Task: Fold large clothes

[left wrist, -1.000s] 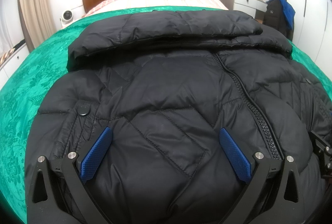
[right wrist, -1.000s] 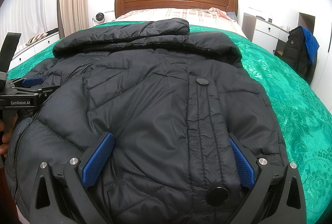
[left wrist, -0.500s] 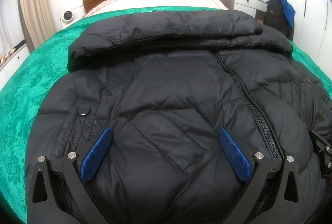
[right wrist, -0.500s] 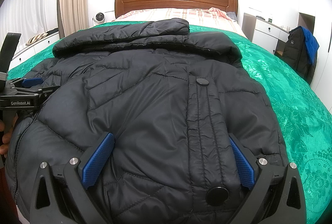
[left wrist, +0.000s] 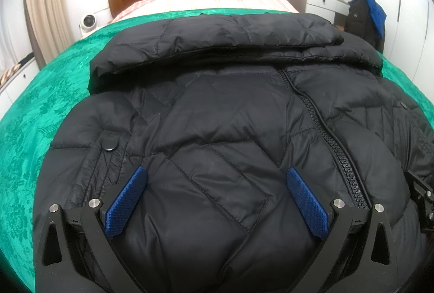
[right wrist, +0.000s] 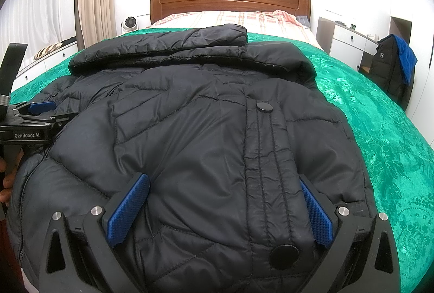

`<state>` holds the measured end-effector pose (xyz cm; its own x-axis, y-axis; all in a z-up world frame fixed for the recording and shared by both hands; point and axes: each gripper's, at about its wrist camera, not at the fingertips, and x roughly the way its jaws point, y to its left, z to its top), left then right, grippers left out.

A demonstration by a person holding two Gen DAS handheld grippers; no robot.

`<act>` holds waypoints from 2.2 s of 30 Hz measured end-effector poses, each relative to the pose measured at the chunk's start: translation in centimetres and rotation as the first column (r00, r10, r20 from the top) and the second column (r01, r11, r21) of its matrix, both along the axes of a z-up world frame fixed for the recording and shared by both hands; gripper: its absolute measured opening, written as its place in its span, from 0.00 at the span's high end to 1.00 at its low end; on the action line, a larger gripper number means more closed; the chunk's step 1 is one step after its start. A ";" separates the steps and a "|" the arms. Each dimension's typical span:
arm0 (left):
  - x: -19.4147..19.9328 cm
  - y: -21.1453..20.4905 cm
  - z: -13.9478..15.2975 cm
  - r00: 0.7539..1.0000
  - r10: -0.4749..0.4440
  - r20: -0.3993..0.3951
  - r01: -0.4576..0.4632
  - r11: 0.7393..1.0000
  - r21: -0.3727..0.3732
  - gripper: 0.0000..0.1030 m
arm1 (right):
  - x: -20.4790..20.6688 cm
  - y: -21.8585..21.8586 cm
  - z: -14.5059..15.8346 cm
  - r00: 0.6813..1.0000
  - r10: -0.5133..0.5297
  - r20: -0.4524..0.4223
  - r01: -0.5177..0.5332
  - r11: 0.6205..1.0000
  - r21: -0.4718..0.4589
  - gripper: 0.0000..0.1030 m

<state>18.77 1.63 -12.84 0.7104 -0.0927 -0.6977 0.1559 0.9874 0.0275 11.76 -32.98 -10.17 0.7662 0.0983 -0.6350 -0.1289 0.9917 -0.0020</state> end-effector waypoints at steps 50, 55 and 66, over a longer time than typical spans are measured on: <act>-4.2 2.5 1.6 0.995 -0.078 -0.065 0.083 0.994 0.077 0.00 | -1.7 0.3 0.7 0.996 0.002 -0.084 -0.005 0.999 -0.033 0.01; -6.1 5.5 2.7 0.992 -0.057 -0.109 0.063 0.996 0.059 0.00 | -2.5 0.2 0.9 0.995 0.002 -0.096 -0.006 0.999 -0.039 0.01; -6.4 10.3 3.1 0.987 0.078 -0.139 -0.077 0.997 0.008 0.00 | -2.5 0.3 0.6 0.996 -0.012 -0.087 0.008 0.999 -0.044 0.00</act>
<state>12.32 11.95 -9.75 0.6115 -0.0390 -0.7903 0.0815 0.9966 0.0139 9.27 -32.69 -9.60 0.7082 0.0615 -0.7033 -0.1205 0.9921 -0.0345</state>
